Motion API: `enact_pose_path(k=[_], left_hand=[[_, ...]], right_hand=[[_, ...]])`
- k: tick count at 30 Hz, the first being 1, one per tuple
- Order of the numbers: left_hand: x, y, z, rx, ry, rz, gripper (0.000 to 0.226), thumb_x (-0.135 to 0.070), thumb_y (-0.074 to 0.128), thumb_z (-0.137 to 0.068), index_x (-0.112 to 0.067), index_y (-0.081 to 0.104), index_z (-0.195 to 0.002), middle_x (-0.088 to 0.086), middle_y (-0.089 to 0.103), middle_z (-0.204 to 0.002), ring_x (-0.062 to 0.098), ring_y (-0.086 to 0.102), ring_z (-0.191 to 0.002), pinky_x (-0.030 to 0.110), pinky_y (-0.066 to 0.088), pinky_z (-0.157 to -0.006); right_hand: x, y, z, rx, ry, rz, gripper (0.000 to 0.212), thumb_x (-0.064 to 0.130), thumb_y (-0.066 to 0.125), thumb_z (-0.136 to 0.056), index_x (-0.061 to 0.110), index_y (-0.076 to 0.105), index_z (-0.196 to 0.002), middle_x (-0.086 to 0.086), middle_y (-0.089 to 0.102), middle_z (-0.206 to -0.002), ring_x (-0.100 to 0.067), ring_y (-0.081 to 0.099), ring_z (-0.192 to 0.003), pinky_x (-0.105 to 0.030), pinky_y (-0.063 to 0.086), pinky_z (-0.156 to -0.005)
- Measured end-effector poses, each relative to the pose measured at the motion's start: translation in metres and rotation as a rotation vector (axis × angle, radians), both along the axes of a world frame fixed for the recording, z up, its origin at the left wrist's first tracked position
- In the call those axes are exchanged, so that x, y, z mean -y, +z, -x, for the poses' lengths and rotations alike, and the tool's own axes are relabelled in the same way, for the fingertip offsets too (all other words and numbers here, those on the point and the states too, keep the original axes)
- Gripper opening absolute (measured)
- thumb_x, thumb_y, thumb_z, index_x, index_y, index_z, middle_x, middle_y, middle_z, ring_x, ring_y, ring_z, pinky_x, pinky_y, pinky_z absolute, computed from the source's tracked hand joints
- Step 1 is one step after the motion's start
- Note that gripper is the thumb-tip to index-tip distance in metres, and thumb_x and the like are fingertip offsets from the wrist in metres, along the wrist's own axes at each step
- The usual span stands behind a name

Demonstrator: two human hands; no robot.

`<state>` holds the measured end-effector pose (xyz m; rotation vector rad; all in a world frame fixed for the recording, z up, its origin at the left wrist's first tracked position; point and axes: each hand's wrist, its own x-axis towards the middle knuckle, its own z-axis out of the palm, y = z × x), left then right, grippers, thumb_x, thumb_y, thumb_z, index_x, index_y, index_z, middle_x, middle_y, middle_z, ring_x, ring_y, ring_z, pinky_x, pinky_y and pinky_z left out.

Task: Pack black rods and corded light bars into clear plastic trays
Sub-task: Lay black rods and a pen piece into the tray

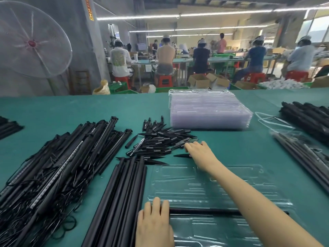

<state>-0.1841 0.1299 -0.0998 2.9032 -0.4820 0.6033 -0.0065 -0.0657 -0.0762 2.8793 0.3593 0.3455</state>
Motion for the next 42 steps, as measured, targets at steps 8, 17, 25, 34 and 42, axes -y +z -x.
enact_pose_path(k=[8, 17, 25, 34, 42], left_hand=[[-0.002, 0.012, 0.01, -0.162, -0.023, 0.05, 0.054, -0.017, 0.085, -0.014, -0.014, 0.069, -0.065, 0.003, 0.063, -0.069, 0.019, 0.06, -0.055, 0.021, 0.05, -0.049], [-0.011, 0.012, 0.012, -0.166, -0.03, 0.107, 0.027, -0.033, 0.034, -0.097, -0.033, 0.034, -0.124, -0.013, 0.029, -0.12, 0.007, 0.032, -0.113, 0.017, 0.027, -0.094], [0.02, 0.017, 0.031, -0.254, -0.408, 0.1, 0.044, -0.036, 0.03, -0.101, -0.042, 0.025, -0.144, -0.026, 0.029, -0.143, -0.003, 0.018, -0.136, 0.014, 0.001, -0.11], [0.033, 0.004, 0.038, -0.394, -0.552, 0.102, 0.043, -0.047, 0.032, -0.1, -0.051, 0.026, -0.142, -0.035, 0.02, -0.148, -0.012, 0.011, -0.138, 0.013, 0.003, -0.113], [0.033, 0.005, 0.037, -0.413, -0.551, 0.113, 0.041, -0.05, 0.035, -0.098, -0.053, 0.031, -0.138, -0.045, 0.014, -0.137, -0.022, 0.007, -0.13, 0.006, 0.0, -0.108]], right_hand=[[0.01, 0.014, 0.026, 0.028, -0.088, 0.039, 0.028, 0.029, 0.044, -0.1, 0.011, 0.054, -0.119, -0.007, 0.048, -0.127, -0.025, 0.042, -0.119, -0.036, 0.034, -0.091], [0.055, 0.026, 0.156, -0.092, 0.167, -1.14, 0.022, 0.015, 0.069, -0.086, 0.028, 0.052, -0.095, 0.012, 0.064, -0.078, -0.003, 0.061, -0.067, -0.017, 0.049, -0.063], [0.093, 0.003, 0.232, -0.32, 0.132, -1.413, 0.024, 0.014, 0.082, -0.074, 0.02, 0.06, -0.079, -0.01, 0.069, -0.086, -0.016, 0.064, -0.078, -0.029, 0.051, -0.076], [0.093, -0.002, 0.246, -0.229, 0.085, -1.207, 0.029, 0.046, 0.085, -0.063, 0.026, 0.066, -0.072, -0.003, 0.069, -0.077, -0.007, 0.063, -0.068, -0.02, 0.049, -0.066], [0.105, 0.026, 0.246, -0.062, 0.053, -1.433, 0.018, 0.029, 0.08, -0.065, 0.019, 0.077, -0.079, -0.004, 0.068, -0.075, -0.013, 0.058, -0.069, -0.03, 0.048, -0.069]])
